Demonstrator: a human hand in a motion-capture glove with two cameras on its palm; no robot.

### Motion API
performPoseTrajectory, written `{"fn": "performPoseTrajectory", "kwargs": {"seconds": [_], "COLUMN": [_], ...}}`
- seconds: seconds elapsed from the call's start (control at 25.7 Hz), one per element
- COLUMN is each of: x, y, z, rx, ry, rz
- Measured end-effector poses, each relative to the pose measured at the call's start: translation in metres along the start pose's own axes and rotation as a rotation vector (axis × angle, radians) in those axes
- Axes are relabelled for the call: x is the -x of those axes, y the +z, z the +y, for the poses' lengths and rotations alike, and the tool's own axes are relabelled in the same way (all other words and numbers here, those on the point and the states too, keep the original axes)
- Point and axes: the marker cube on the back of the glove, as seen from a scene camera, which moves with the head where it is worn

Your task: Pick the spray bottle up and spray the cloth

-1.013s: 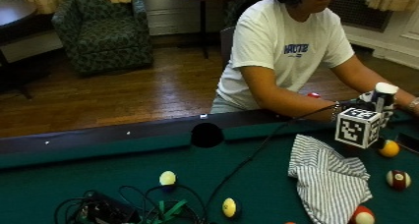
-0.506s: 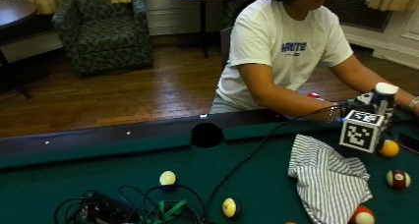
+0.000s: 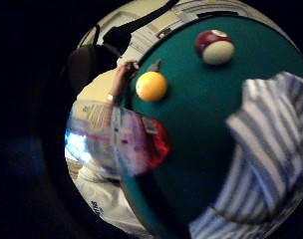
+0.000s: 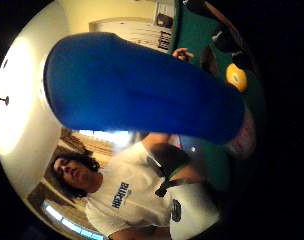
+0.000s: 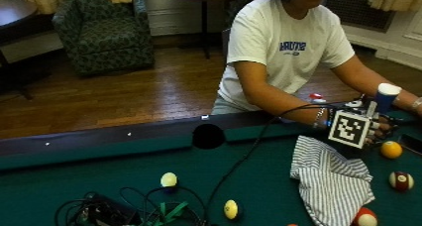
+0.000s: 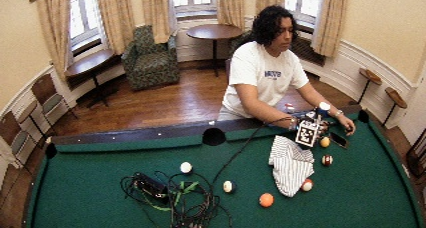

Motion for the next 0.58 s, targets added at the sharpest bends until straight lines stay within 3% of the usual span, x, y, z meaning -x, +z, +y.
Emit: {"fn": "performPoseTrajectory", "kwargs": {"seconds": [0.58], "x": [-0.004], "y": [-0.059], "z": [0.087], "rx": [0.038], "ry": [0.059], "rz": [0.630]}}
